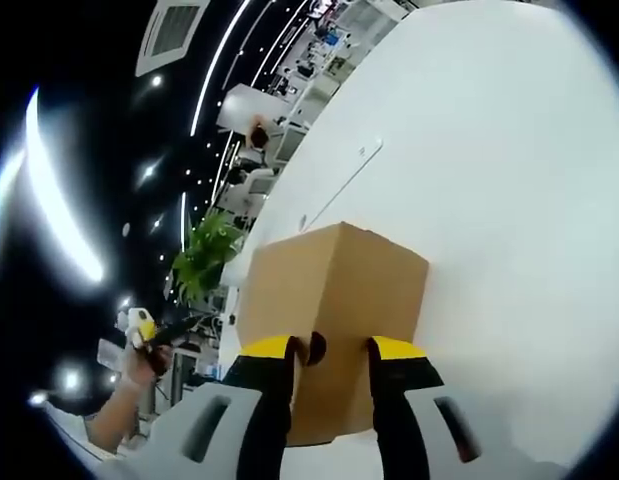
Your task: Operate the shoe box by opening the lid, removing the specified soft item, and placing it in the target area until the item is outside and the box remains undamaged.
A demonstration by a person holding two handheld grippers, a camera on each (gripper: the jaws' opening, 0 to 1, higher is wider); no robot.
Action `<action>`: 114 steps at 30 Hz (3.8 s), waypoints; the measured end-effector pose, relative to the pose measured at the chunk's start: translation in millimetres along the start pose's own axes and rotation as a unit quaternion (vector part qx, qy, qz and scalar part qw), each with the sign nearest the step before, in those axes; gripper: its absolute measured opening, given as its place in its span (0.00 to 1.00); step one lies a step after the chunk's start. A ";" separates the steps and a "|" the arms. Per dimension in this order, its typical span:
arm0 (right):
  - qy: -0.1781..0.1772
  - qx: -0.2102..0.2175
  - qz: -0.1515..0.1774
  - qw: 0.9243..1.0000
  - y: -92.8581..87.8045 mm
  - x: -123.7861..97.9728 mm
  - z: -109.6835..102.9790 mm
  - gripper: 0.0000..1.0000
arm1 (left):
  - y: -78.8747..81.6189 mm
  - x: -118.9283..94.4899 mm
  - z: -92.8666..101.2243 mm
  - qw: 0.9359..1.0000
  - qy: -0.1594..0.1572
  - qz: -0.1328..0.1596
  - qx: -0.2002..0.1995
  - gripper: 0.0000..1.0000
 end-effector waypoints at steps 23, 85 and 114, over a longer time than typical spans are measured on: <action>-0.010 0.013 0.028 0.999 2.3 2.7 -2.7 0.29 | -4.8 47.2 -44.6 0.996 -0.061 -0.061 -0.020 0.88; 0.014 0.010 0.045 0.999 3.5 5.8 -0.8 0.29 | -36.4 136.5 -81.0 0.982 -0.118 -0.056 -0.135 0.66; 0.015 0.015 0.053 0.998 1.0 5.7 -0.8 0.29 | -21.4 123.8 -81.5 0.973 -0.149 -0.010 -0.174 0.35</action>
Point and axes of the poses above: the point that each gripper's makers call its tool centre point, and the gripper's own axes: x roughly forward along the fingers, z roughly to its right, y roughly out of its top, the point moved 3 cm from there along -x, roughly backward along the fingers, and after that the axes turned 12 degrees about -y, right-handed, at the moved point
